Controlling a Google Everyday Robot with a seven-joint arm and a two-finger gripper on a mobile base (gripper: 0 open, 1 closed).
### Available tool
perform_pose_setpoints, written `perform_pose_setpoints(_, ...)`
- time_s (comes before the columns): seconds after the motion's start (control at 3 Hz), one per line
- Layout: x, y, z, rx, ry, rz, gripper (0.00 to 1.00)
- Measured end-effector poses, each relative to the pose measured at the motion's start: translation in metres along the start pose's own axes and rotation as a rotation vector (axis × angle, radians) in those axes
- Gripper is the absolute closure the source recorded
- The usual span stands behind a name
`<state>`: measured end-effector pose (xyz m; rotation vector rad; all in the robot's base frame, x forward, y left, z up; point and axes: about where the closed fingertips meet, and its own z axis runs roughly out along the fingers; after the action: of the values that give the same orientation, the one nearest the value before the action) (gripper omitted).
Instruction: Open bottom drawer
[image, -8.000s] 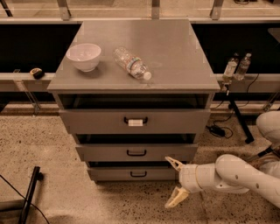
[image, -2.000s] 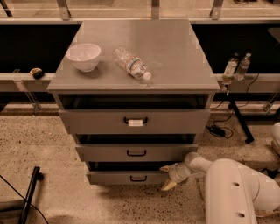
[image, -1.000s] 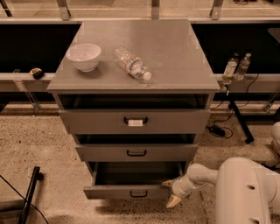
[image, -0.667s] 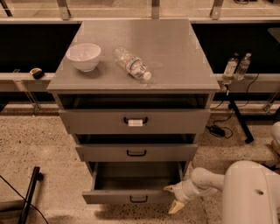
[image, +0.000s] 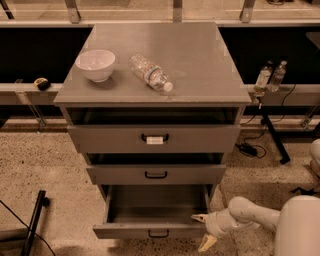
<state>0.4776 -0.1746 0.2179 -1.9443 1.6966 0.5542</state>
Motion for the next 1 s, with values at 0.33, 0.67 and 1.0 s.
perform_pose_setpoints(0.33, -0.009, -0.02, -0.017, 0.057, -0.01, -0.017, 0.21)
perform_pose_setpoints(0.67, -0.024, -0.057, -0.035, 0.119, -0.008, -0.043, 0.29)
perform_pose_setpoints(1.0, -0.033, -0.08, -0.04, 0.134, -0.015, -0.057, 0.52)
